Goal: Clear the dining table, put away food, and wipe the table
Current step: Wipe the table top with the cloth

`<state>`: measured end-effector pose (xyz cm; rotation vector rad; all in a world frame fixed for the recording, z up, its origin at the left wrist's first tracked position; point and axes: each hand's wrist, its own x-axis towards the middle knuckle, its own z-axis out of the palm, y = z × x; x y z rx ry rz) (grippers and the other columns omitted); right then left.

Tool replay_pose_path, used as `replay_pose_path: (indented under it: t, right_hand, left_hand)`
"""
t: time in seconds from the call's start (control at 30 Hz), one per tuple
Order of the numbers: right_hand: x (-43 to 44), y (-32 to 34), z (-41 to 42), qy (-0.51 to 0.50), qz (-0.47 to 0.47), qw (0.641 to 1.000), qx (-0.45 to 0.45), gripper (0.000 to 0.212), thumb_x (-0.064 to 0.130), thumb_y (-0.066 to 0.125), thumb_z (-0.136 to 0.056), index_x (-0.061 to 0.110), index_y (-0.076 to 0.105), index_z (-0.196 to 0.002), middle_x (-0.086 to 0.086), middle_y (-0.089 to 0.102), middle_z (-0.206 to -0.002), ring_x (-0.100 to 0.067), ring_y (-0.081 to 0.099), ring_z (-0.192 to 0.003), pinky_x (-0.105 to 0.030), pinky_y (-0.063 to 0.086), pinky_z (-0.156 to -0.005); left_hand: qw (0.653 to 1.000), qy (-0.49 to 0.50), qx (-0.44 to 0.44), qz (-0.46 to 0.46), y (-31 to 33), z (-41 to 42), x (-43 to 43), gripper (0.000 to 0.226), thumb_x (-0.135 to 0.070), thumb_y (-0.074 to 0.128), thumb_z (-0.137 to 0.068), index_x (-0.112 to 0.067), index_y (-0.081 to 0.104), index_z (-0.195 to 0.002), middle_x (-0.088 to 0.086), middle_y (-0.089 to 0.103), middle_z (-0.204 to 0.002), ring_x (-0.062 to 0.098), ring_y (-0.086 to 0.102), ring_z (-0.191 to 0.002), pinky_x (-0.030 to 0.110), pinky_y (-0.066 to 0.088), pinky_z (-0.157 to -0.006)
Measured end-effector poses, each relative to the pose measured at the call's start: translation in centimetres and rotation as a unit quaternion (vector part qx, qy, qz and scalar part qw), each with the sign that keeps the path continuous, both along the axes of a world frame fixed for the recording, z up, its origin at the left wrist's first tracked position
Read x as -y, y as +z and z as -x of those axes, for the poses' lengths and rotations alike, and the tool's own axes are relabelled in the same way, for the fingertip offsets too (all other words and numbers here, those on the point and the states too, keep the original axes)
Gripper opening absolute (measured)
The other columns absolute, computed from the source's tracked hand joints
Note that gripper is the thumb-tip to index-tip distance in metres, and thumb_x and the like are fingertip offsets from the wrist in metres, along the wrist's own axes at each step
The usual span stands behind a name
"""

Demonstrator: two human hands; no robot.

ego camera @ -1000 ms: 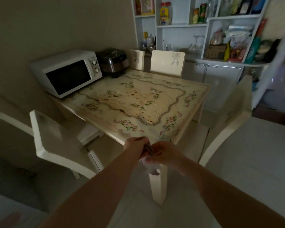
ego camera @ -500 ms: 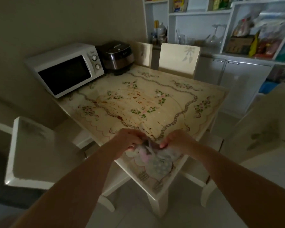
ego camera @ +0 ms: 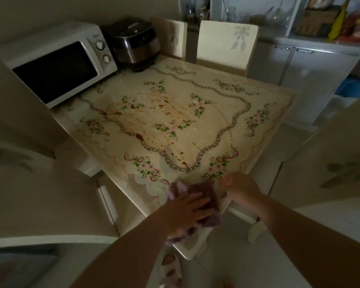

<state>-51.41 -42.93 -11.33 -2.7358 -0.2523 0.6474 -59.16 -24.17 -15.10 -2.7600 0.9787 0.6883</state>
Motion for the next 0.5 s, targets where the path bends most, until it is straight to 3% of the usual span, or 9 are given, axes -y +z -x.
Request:
replay_pose_path:
  t: [0.13,0.3,0.5]
  right_hand:
    - [0.4,-1.1,-0.8,-0.023,-0.008,1.0,0.014,0.029,0.011,0.045,-0.095,0.015,0.065,-0.115,-0.003,0.064,-0.118,-0.02,0.061,-0.107,-0.027,0.05,-0.087]
    - [-0.2,-2.3,-1.3,-0.085,-0.022,0.994,0.067,0.029,0.01,0.054,-0.089,0.015,0.063,-0.116,-0.004,0.062,-0.113,-0.02,0.058,-0.103,-0.027,0.047,-0.077]
    - [-1.5,-3.3,-1.3,-0.104,0.008,0.99,0.1,0.041,0.014,0.057,-0.086,0.011,0.051,-0.126,-0.008,0.05,-0.126,-0.026,0.048,-0.116,-0.034,0.043,-0.091]
  left_hand:
    - [0.999,0.026,0.0,0.027,-2.2,-1.1,-0.6,0.061,-0.048,0.026,-0.099,-0.034,-0.002,-0.152,-0.007,-0.009,-0.161,0.017,-0.014,-0.147,0.043,-0.006,-0.12]
    - [0.997,0.057,0.013,0.044,-3.1,-3.3,-1.0,0.063,-0.053,0.02,-0.099,-0.033,-0.01,-0.15,-0.009,-0.016,-0.159,0.013,-0.022,-0.145,0.034,-0.018,-0.114]
    - [0.985,0.143,0.046,0.089,-3.9,-6.2,-0.6,0.078,-0.06,-0.015,-0.081,-0.027,-0.012,-0.151,-0.012,-0.025,-0.152,0.01,-0.027,-0.14,0.04,-0.007,-0.12]
